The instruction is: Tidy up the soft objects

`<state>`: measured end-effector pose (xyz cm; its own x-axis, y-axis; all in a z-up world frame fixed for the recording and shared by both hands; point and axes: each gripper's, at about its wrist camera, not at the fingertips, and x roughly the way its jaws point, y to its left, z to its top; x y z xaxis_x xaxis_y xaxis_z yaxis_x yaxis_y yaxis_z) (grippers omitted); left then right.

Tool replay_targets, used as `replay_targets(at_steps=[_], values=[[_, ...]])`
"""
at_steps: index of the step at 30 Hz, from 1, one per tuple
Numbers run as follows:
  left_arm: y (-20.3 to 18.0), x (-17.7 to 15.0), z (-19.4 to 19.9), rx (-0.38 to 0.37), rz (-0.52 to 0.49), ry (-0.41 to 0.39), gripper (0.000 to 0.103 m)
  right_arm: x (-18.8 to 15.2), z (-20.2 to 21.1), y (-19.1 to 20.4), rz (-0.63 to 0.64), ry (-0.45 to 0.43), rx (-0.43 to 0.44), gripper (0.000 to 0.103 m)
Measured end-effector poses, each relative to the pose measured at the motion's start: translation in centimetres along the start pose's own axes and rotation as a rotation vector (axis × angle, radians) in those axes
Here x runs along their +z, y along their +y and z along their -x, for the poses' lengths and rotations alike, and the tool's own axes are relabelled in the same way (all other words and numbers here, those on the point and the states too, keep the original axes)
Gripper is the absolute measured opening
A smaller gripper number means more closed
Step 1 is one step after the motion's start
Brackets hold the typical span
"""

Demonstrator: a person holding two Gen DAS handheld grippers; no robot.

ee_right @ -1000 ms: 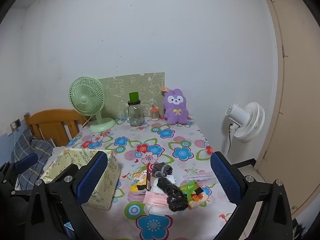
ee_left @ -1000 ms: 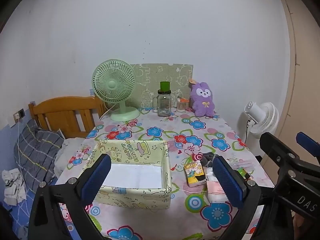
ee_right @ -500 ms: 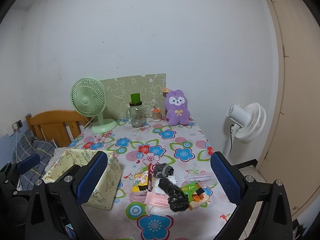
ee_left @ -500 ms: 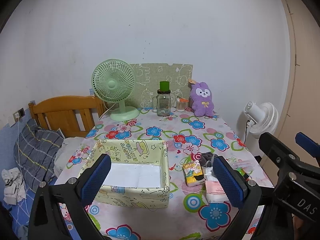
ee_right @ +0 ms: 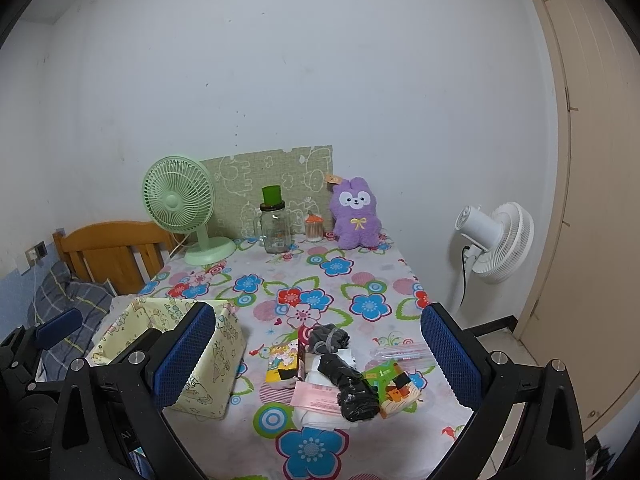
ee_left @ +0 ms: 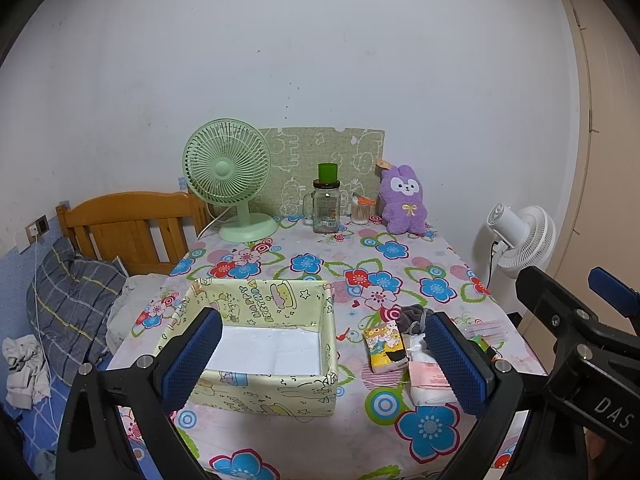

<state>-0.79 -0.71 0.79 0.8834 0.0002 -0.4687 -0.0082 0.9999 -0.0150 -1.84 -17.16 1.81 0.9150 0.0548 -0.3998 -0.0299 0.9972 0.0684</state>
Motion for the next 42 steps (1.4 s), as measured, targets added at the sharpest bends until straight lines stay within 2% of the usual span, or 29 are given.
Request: replay_targets(at_steps=[42], values=[[-1.2, 0.0, -0.7, -0.007, -0.011, -0.007, 0.102, -0.2, 0.2, -0.2, 0.005, -0.010, -0.006, 0.103]])
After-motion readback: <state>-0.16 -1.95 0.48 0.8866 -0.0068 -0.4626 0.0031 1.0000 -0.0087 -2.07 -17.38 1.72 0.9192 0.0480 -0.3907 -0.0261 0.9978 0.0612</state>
